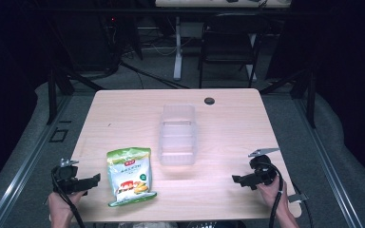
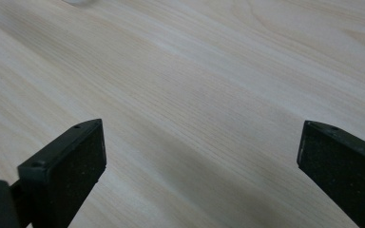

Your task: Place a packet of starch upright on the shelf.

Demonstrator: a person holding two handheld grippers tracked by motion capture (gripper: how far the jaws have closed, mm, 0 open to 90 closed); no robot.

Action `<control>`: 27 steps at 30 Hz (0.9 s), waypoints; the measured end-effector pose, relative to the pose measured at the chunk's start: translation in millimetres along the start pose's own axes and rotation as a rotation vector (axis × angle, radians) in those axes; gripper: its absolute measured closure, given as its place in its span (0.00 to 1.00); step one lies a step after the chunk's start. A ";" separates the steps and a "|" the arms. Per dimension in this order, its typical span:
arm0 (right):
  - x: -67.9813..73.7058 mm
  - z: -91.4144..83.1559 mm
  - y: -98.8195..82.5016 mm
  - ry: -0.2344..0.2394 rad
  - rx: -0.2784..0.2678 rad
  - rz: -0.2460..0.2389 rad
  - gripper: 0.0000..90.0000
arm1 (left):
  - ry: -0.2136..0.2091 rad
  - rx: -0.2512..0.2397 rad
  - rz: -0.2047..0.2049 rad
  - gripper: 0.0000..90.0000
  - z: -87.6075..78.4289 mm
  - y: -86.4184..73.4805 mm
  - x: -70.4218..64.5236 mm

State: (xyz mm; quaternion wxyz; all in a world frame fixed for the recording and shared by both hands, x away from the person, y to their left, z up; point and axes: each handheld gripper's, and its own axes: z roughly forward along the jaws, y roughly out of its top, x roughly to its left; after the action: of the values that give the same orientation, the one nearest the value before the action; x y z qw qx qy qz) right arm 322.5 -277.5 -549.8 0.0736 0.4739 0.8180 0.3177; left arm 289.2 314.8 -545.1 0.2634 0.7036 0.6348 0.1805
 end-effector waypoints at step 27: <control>1.5 -1.8 -2.4 -0.001 0.024 -0.025 0.05 | -0.134 -0.032 -0.025 0.00 14.8 24.6 -3.3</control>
State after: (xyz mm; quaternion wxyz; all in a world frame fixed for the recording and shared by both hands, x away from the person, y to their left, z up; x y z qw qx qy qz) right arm 319.1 -277.9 -549.5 0.0721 0.4648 0.8275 0.3066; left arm 317.1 308.1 -541.8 0.3187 0.7017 0.6217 0.1397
